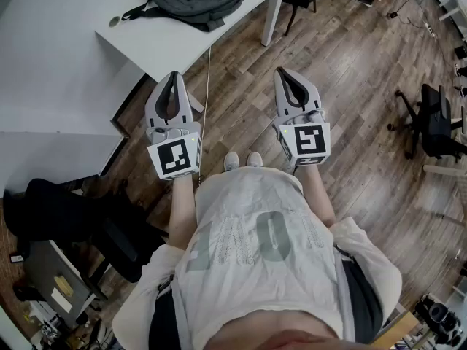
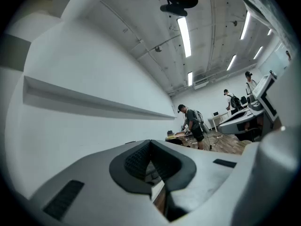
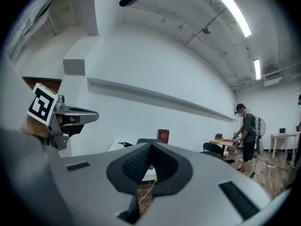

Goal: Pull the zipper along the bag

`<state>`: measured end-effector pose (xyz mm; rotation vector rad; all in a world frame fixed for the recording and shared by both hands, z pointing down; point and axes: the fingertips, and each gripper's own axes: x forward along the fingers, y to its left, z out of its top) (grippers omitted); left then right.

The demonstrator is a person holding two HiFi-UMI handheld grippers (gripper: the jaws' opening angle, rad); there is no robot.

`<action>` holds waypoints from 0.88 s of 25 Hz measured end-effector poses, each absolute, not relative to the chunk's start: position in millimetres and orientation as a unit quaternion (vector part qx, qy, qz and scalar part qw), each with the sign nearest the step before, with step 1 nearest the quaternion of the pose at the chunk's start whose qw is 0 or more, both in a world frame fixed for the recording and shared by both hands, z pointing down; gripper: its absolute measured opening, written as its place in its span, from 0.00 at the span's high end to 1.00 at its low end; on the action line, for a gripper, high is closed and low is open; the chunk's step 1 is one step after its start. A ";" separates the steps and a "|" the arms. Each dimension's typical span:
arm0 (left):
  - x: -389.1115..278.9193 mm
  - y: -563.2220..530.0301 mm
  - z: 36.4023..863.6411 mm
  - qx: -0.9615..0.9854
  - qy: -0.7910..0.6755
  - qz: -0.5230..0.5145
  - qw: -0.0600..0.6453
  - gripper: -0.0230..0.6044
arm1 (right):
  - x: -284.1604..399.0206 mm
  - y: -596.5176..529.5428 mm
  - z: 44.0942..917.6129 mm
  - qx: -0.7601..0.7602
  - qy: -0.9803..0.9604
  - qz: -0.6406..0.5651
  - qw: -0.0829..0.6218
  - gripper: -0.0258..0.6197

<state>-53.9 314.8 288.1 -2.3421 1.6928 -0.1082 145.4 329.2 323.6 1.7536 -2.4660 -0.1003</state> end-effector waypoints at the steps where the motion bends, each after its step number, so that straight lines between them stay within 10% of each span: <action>1: -52.5 315.1 288.2 -0.803 0.582 -0.036 0.124 0.92 | 147.5 329.8 324.1 0.578 -0.813 -0.033 0.058 0.92; 22: -23.4 319.0 318.0 -0.791 0.599 -0.046 0.113 0.92 | 185.5 342.5 361.4 0.558 -0.827 -0.014 0.065 0.92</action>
